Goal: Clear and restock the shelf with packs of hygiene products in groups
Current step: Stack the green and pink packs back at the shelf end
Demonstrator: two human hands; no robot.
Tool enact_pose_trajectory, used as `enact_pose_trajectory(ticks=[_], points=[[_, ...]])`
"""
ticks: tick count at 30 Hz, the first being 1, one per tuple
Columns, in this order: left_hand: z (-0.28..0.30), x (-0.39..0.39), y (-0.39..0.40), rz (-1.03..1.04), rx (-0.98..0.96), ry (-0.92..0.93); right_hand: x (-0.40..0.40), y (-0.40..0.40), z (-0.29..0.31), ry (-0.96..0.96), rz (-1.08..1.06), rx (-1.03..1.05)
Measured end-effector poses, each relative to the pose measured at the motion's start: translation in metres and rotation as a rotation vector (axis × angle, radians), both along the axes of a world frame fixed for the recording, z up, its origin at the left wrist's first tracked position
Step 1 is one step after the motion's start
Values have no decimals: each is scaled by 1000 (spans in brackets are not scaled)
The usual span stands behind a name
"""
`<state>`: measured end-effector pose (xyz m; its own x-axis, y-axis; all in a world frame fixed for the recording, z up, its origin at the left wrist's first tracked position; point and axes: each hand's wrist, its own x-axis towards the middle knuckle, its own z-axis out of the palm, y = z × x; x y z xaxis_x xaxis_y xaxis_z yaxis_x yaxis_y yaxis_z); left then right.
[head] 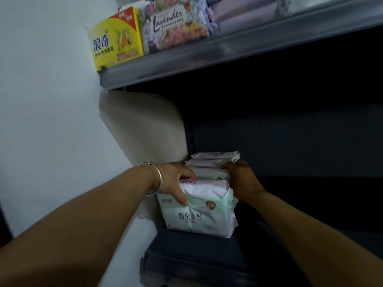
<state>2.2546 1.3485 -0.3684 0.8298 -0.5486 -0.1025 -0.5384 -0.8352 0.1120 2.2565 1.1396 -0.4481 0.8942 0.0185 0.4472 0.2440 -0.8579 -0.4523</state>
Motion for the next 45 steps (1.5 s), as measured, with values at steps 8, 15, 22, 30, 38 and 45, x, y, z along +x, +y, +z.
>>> enact_pose_trajectory(ticks=[8,15,22,30,38,45], points=[[-1,-1,-2,30,-19,9,4,0,0,82,-18,-15],[-1,-8,-3,19,-1,-30,-53,1,22,45,157,335],[-13,-14,-10,19,-82,-131,-68,16,-2,0,161,85],[-25,-12,-4,216,-15,-416,-45,33,-6,-39,-3,52],[-43,-30,2,324,-19,-577,-53,38,-4,17,-103,20],[-69,-91,8,229,-157,-534,-136,47,-19,-255,-81,-215]])
